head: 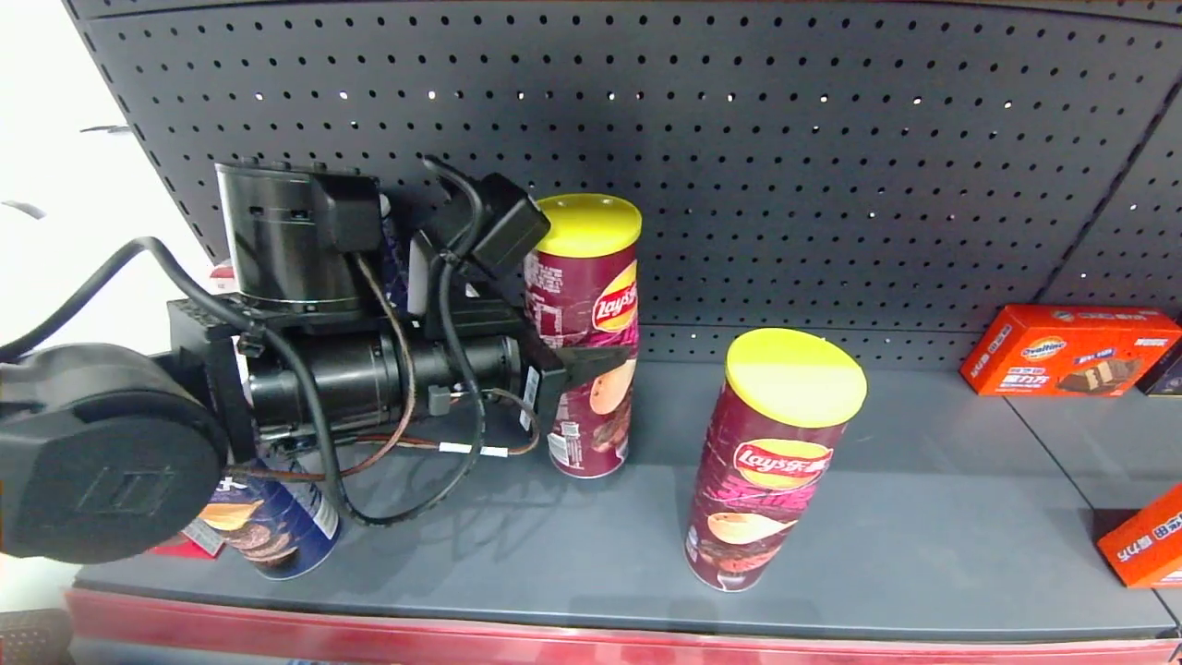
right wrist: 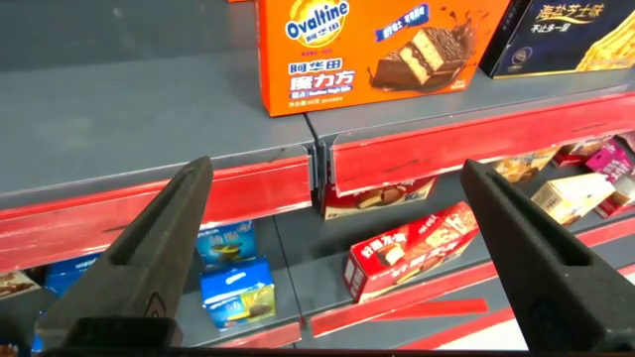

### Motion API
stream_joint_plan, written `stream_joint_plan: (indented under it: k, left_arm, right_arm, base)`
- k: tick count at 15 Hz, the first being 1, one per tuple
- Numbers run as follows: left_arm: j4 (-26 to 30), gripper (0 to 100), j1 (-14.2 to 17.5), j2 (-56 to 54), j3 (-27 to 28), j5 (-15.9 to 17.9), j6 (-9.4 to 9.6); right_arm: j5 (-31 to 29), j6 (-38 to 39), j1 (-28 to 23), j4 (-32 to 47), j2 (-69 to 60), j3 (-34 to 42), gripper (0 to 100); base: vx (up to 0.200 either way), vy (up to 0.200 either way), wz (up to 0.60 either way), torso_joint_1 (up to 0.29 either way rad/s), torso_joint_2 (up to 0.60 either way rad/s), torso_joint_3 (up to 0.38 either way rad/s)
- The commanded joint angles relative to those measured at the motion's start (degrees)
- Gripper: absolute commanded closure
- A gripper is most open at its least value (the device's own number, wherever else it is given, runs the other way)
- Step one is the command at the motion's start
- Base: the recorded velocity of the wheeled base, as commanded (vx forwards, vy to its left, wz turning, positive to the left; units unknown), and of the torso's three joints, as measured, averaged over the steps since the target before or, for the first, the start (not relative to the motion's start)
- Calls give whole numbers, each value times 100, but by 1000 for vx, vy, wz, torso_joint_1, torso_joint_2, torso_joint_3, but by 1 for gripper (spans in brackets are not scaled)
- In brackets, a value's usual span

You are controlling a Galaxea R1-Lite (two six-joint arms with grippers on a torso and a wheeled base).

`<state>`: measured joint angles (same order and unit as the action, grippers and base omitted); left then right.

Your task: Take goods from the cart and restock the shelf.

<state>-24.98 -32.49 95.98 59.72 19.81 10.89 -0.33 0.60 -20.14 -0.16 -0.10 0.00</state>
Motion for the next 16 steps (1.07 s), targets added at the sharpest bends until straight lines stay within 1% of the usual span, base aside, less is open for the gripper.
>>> stream_joint_plan:
  k: [1,3,6,9,14,16]
  left_arm:
    - [19,100,58,457,312,76,63]
    - [37,100,120,791,725,84,63]
    - [28,100,111,1213,1217,93,63]
    - [28,100,111,1512,1507,260,54]
    - [-7,100,85,1846,1797,287,72]
    - [-7,100,76,2048,2017,287,72]
  right_arm:
    - [-2,2,1,-2,10,0,0]
    - [-2,2,1,-2,10,0,0]
    - [-2,2,1,-2,10,0,0]
    - [-2,2,1,-2,10,0,0]
    - [-2,2,1,-2,10,0,0]
    - [-2,2,1,-2,10,0,0]
  base:
    - [0,0,0,0,0,0]
    - [0,0,0,0,0,0]
    - [0,0,0,0,0,0]
    - [0,0,0,0,0,0]
    - [0,0,0,0,0,0]
    - [0,0,0,0,0,0]
